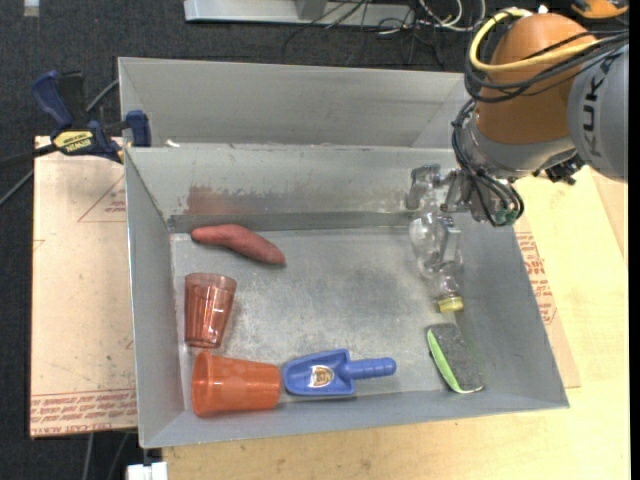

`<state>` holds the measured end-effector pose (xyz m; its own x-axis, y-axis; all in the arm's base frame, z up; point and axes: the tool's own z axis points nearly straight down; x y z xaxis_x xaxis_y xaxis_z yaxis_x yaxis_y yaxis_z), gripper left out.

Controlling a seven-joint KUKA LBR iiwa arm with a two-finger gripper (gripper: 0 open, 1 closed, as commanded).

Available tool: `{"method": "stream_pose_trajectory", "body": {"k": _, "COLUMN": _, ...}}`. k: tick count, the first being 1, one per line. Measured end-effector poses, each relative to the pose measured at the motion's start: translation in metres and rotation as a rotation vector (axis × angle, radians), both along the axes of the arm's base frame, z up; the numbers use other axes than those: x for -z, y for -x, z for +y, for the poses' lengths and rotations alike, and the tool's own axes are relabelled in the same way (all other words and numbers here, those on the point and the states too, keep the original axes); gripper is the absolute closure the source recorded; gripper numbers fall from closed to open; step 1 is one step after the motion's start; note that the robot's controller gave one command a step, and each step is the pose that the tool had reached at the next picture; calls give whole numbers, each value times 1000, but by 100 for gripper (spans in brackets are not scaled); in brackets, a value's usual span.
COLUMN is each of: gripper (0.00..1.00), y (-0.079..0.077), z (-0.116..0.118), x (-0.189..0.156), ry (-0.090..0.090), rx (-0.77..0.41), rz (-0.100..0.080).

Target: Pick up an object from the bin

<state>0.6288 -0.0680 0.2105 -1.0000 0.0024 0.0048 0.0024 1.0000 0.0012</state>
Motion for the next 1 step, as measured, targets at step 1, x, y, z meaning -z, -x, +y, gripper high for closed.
{"method": "stream_pose_trajectory", "body": {"k": 1, "gripper": 0, "y": -1, "z": 0, "x": -5, "ry": 1, "rx": -2, "rz": -7}}
